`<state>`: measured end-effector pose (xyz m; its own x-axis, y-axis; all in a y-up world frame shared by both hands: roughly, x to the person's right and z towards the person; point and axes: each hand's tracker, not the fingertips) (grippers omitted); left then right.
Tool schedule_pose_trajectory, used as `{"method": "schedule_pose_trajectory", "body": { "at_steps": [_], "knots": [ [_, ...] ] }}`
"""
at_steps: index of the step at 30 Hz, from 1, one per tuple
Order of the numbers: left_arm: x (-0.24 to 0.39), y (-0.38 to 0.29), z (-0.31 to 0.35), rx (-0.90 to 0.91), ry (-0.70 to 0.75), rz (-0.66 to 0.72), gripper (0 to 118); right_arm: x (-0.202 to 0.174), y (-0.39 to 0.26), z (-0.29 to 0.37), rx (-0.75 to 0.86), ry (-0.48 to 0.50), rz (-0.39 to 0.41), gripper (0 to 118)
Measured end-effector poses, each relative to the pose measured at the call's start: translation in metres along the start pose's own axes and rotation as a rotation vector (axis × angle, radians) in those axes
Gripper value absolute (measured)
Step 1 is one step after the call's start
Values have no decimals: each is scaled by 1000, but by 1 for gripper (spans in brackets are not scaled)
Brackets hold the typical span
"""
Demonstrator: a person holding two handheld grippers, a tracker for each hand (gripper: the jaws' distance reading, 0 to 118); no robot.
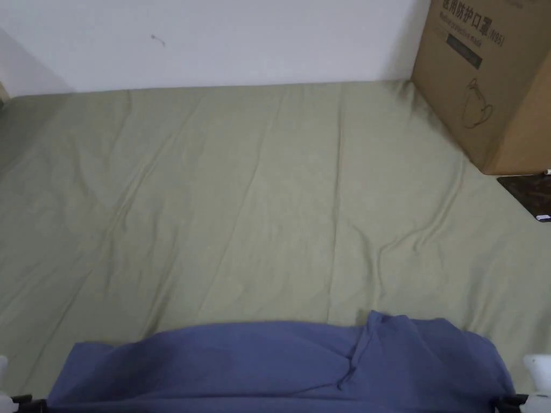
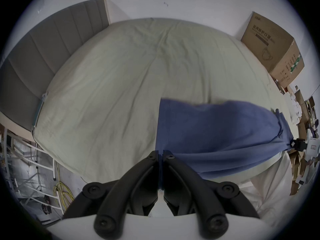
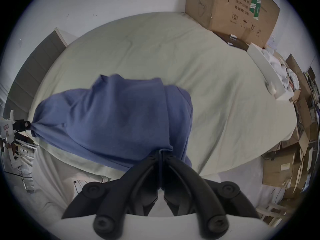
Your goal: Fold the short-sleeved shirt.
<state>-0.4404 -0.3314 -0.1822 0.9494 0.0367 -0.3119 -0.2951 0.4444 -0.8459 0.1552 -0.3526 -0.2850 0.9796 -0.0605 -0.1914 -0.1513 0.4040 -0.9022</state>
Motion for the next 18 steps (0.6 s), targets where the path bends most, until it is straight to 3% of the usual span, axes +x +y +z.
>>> {"method": "schedule_pose_trajectory", "body": {
  "at_steps": [3,4,5,6,7,8,10,15,16,17,18],
  "knots": [
    [1,-9,-4,11,-8,3,8,0,-3,-3,19,-3,-23,3],
    [1,-9,-4,25,0,7,21,0,0,-1,31,-5,-25,6],
    [1,-8,-1,35,6,24,39,0,1,0,43,-5,-28,19],
    [2,-6,2,31,18,31,64,-1,3,3,46,-6,-28,43],
    [1,-4,7,35,20,42,77,-3,6,8,53,-20,-28,52],
    [0,-3,13,52,5,56,88,-4,7,13,68,-29,-22,52],
    [-1,1,28,70,-1,71,93,-8,11,26,108,-38,-12,52],
    [10,5,64,153,-77,91,91,-33,20,46,184,-20,28,49],
    [12,3,67,173,-109,113,82,-40,21,47,195,-8,34,43],
    [15,-1,67,185,-125,123,64,-49,20,47,215,2,39,29],
    [16,-4,65,182,-118,120,32,-57,18,45,241,0,41,0]
  ]
}}
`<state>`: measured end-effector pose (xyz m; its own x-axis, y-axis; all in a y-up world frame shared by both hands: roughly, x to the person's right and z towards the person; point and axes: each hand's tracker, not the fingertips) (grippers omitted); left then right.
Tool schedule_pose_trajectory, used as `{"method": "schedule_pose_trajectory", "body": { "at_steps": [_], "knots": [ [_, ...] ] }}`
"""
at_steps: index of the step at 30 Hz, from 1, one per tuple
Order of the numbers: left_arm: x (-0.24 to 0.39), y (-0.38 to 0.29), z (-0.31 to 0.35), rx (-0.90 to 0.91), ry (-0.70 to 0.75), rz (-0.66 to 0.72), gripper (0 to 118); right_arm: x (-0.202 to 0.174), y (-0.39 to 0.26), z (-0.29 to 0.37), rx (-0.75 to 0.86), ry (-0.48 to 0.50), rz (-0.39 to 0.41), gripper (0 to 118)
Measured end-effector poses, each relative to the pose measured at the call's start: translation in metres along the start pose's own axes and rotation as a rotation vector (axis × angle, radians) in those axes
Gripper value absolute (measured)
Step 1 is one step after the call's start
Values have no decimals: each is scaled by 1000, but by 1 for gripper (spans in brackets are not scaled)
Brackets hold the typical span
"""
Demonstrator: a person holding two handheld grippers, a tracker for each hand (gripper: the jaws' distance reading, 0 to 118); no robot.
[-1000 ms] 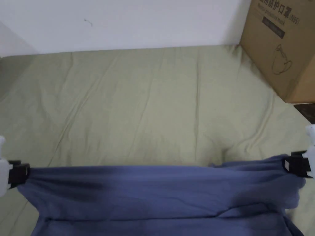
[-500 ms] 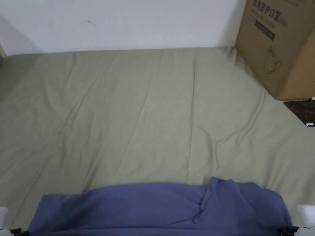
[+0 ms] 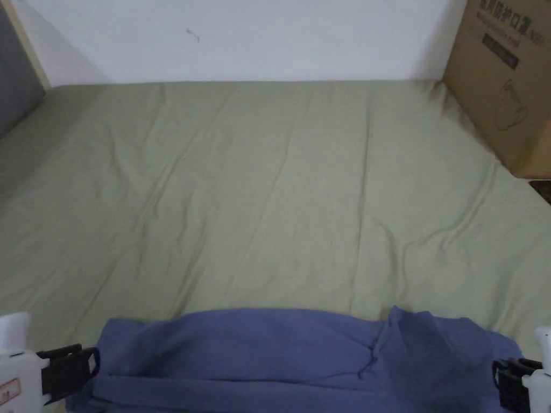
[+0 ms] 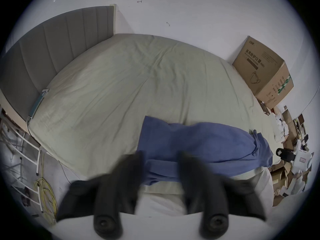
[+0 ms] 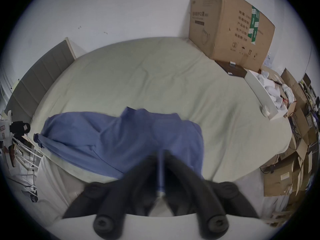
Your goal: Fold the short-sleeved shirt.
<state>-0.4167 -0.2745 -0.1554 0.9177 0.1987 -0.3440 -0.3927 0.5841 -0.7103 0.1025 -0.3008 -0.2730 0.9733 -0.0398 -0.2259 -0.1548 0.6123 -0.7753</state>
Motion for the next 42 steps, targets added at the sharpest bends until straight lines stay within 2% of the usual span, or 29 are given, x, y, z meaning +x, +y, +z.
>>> {"method": "schedule_pose_trajectory", "body": {
  "at_steps": [1,2,5,10,11,12,13,14,15,18,19,22,24,27,28,32,34,35,37,38,40,42],
  "knots": [
    [1,-6,-6,-7,9,3,8,-9,-2,-3,13,-3,-5,0],
    [-1,-13,-10,-26,38,16,2,-16,-5,-7,-2,12,-5,0],
    [-11,-28,-18,-69,3,98,0,-34,-12,-18,-28,73,-26,0],
    [-37,-34,-10,-19,-50,233,0,-48,-12,-30,-44,84,31,0],
    [-45,-34,-9,-12,-86,290,10,-50,-11,-31,-47,95,38,0],
    [-52,-33,-11,-17,-120,335,37,-53,-10,-33,-51,98,42,0],
    [-58,-32,-12,-18,-139,371,52,-56,-9,-33,-54,99,46,0],
    [-63,-32,-13,-16,-151,386,62,-59,-8,-34,-58,103,52,0],
    [-66,-32,-15,-13,-156,397,76,-61,-7,-35,-63,109,55,0],
    [-78,-33,-29,-7,-168,439,106,-70,-6,-38,-84,142,58,0],
    [-83,-34,-37,-23,-211,488,110,-73,-5,-40,-97,149,59,0],
    [-94,-41,-61,-42,-358,621,110,-85,-5,-44,-118,143,82,0],
    [-98,-46,-73,-55,-351,689,110,-91,-4,-46,-130,150,94,0],
    [-104,-49,-93,-85,-464,766,110,-100,-2,-48,-147,155,116,0],
    [-114,-48,-103,-95,-504,777,110,-102,-2,-49,-151,152,127,0],
    [-115,-40,-120,-128,-516,741,110,-110,0,-52,-167,151,145,0],
    [-121,-34,-124,-149,-558,719,105,-112,0,-52,-172,150,151,0],
    [-121,-32,-125,-171,-559,698,95,-113,0,-53,-177,150,155,0],
    [-122,-30,-127,-188,-511,665,25,-114,0,-53,-177,147,160,0],
    [-122,-30,-134,-224,-479,651,10,-109,0,-57,-180,145,161,0],
    [-117,-30,-138,-248,-522,621,9,-107,0,-58,-186,141,155,0],
    [-113,-24,-131,-230,-491,576,8,-105,-1,-56,-190,134,147,0]
  ]
}}
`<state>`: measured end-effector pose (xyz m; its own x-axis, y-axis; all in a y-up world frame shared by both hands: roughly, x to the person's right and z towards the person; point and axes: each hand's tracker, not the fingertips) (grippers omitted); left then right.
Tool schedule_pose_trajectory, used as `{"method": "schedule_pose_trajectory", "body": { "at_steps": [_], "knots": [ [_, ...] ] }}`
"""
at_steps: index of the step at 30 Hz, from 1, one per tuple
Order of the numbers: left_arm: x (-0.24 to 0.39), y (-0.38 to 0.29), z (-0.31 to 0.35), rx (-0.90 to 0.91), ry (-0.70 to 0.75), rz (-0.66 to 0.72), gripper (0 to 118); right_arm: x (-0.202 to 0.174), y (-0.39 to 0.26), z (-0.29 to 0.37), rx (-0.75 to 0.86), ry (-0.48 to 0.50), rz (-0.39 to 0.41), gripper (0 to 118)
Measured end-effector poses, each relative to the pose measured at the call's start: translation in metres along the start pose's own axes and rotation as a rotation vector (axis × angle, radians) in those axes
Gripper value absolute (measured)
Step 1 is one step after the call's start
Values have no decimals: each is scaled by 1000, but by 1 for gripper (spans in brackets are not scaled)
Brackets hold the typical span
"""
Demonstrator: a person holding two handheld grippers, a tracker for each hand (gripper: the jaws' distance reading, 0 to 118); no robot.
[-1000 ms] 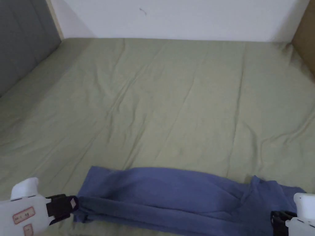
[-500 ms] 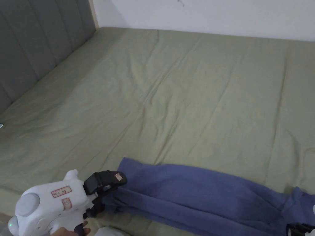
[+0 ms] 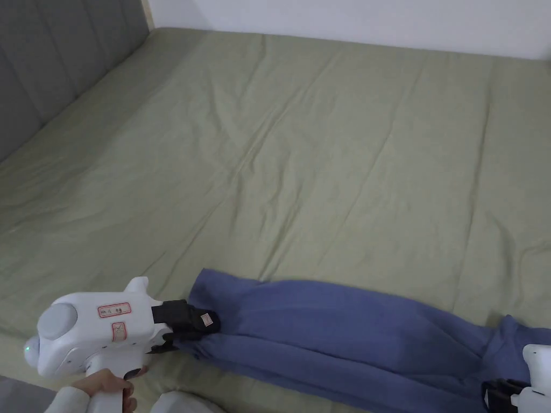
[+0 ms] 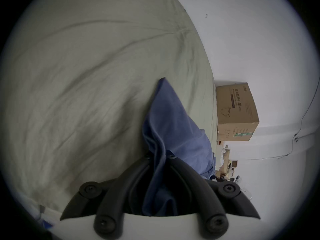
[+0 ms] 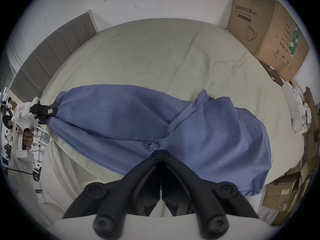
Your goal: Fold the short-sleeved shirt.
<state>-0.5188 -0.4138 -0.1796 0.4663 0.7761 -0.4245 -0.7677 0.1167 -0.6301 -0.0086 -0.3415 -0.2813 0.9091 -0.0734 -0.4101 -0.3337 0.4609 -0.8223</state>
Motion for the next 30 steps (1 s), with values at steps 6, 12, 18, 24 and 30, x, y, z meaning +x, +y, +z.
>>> {"method": "schedule_pose_trajectory", "body": {
  "at_steps": [6,12,18,24,30],
  "knots": [
    [61,0,22,43,49,-158,8,16,-1,6,18,-6,-51,0],
    [185,-32,10,34,135,-527,8,35,-5,14,59,7,-123,0],
    [268,-88,-63,-91,122,-824,8,63,-19,20,64,15,-203,0],
    [280,-135,-155,-241,147,-900,8,94,-35,27,74,-6,-288,0],
    [268,-150,-190,-395,133,-827,98,108,-44,25,56,-30,-308,0]
  ]
}}
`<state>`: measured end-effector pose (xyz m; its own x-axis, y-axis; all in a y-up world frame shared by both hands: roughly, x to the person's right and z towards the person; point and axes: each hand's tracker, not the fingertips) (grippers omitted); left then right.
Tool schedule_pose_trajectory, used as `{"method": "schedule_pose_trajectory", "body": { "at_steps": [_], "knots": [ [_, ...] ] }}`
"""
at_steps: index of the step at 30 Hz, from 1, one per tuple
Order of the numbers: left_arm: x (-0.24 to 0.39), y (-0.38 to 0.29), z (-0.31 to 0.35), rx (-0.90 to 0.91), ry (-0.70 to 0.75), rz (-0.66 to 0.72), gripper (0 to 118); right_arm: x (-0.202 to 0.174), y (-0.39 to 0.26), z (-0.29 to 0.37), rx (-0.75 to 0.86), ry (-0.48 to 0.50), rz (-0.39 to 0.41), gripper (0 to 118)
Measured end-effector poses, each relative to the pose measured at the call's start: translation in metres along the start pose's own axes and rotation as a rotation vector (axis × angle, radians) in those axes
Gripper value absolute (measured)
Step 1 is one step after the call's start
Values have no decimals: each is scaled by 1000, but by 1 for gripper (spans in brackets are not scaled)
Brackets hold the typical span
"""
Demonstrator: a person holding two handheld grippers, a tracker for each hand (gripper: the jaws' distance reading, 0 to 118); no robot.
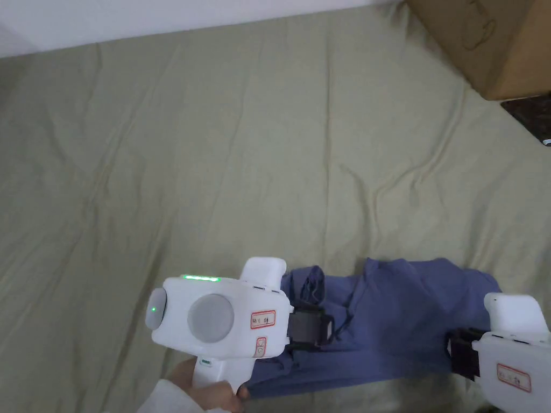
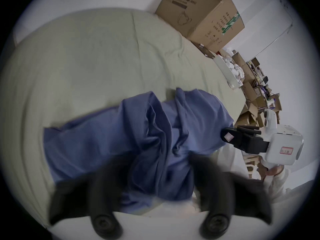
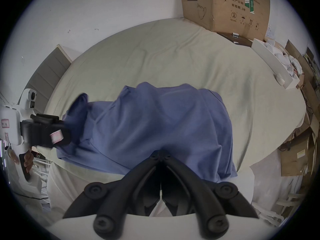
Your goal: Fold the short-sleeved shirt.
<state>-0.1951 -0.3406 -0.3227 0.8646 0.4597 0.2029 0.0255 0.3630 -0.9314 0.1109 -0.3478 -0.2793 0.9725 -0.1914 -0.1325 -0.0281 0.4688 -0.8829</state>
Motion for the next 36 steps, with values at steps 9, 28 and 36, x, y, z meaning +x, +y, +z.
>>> {"method": "schedule_pose_trajectory", "body": {
  "at_steps": [9,28,36],
  "knots": [
    [-28,-5,72,172,-28,138,49,-1,4,5,19,14,-3,0],
    [15,-30,-31,-81,-36,-34,3,10,-1,5,17,19,-35,0],
    [23,-26,-21,-70,-158,7,3,12,-4,-3,1,34,-28,0]
  ]
}}
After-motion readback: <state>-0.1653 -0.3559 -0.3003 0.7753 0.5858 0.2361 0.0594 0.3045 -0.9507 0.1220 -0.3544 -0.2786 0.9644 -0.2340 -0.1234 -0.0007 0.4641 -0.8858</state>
